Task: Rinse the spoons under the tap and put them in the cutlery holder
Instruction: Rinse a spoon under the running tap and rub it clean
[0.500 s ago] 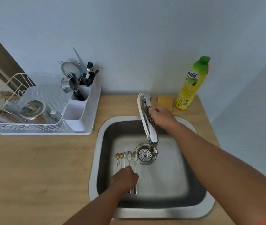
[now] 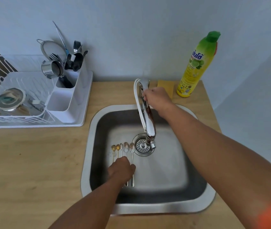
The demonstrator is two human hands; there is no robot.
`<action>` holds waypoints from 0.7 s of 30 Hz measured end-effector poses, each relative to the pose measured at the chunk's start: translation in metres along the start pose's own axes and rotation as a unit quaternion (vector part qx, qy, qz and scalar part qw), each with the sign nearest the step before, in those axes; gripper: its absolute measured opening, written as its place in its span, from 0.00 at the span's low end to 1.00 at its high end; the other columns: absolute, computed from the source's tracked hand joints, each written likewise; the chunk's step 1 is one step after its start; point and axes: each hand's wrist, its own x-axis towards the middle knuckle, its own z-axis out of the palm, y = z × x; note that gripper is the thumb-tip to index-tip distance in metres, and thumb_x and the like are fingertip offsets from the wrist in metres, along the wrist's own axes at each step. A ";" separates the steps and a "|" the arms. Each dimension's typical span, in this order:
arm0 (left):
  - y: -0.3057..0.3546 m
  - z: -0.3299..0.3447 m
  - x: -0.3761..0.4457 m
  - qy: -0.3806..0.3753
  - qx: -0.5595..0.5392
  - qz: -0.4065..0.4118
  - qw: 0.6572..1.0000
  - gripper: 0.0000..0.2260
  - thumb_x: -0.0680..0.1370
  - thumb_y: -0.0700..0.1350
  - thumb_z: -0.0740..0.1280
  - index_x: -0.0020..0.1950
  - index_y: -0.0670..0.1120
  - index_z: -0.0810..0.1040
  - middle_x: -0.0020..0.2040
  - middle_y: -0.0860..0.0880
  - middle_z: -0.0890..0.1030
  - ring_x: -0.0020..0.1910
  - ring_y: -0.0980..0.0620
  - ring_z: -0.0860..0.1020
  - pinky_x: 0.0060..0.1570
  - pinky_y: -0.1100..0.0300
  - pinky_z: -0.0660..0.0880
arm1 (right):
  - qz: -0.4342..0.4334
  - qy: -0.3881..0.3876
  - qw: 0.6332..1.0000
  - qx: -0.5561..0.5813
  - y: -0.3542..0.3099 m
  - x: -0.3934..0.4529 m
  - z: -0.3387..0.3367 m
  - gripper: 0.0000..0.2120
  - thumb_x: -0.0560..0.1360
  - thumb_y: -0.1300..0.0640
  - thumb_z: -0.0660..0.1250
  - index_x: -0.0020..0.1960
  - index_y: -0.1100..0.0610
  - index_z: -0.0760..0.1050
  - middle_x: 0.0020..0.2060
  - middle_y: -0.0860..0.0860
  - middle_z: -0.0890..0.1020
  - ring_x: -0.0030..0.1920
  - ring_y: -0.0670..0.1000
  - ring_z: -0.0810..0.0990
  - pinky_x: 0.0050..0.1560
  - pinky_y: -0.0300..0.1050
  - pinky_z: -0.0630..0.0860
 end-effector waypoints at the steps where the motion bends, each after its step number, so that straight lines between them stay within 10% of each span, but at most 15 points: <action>1: 0.001 0.002 0.001 0.002 0.001 0.001 1.000 0.14 0.76 0.58 0.63 0.52 0.51 0.80 0.53 0.50 0.83 0.51 0.47 0.82 0.45 0.56 0.74 | 0.003 0.000 1.000 0.001 0.000 0.001 0.000 0.12 0.76 0.55 0.64 0.35 0.56 0.77 0.32 0.52 0.77 0.31 0.51 0.72 0.36 0.44 0.68; 21: 0.012 0.011 0.008 -0.007 -0.115 -0.086 0.990 0.10 0.73 0.50 0.68 0.50 0.46 0.81 0.49 0.47 0.84 0.49 0.43 0.83 0.47 0.56 0.77 | 0.026 0.011 0.999 0.040 -0.003 0.007 0.003 0.13 0.77 0.56 0.64 0.35 0.56 0.78 0.31 0.50 0.79 0.30 0.50 0.73 0.32 0.41 0.68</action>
